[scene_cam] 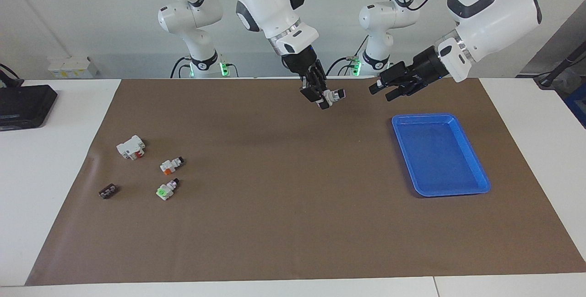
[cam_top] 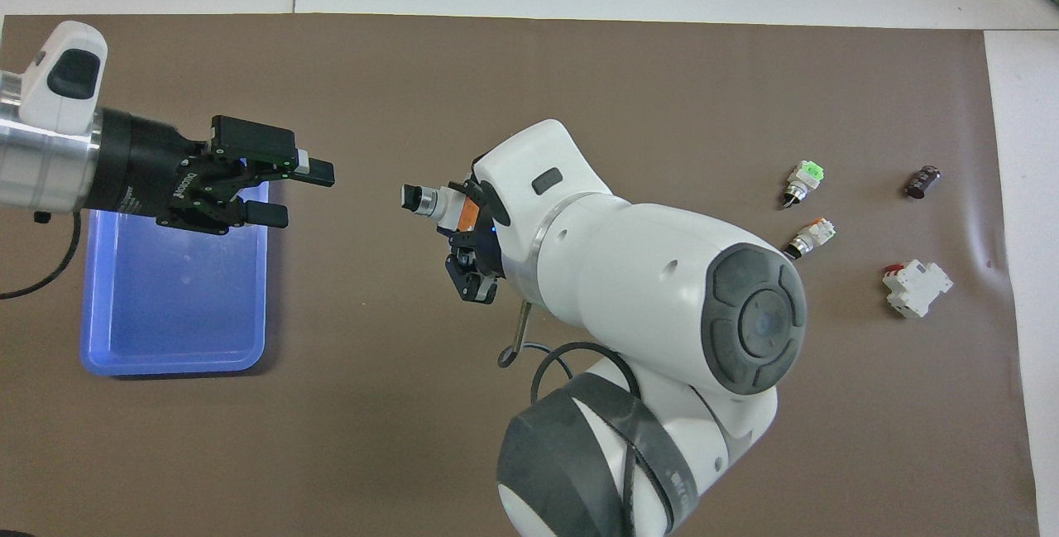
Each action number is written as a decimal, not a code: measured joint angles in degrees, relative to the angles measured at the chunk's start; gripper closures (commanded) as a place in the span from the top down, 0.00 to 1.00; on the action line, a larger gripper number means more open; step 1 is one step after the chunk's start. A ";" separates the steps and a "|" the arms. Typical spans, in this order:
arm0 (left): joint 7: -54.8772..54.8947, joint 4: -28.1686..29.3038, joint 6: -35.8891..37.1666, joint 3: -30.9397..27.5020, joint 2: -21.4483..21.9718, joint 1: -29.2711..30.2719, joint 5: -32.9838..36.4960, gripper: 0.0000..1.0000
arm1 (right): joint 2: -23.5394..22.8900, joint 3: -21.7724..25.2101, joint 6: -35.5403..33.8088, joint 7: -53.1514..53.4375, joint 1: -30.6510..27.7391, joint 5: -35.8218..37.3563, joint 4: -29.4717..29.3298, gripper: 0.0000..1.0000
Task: Turn and place switch with both arms
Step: 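Close the left gripper on the switch held by the right gripper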
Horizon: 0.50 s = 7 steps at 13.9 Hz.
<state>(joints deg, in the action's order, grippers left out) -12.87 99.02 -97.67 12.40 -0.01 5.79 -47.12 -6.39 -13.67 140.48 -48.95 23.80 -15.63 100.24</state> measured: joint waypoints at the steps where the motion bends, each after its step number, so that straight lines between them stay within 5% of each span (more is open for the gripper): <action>1: -0.08 0.38 -0.19 -0.02 0.00 0.01 -2.29 0.82 | 0.00 0.00 0.07 0.00 0.00 0.00 0.00 0.00; 4: -0.15 0.85 -0.67 0.00 0.00 0.00 -7.52 0.62 | 0.00 0.00 0.14 0.07 0.01 1.60 -0.04 0.00; 7: -1.61 0.94 -1.96 0.48 0.00 -0.42 -8.97 0.58 | 0.00 0.00 0.15 0.07 0.01 2.00 -0.05 0.00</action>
<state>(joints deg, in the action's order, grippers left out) -14.48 99.97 -99.63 12.88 -0.01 5.37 -56.09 -6.39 -13.67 140.63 -48.88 23.81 -13.63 100.19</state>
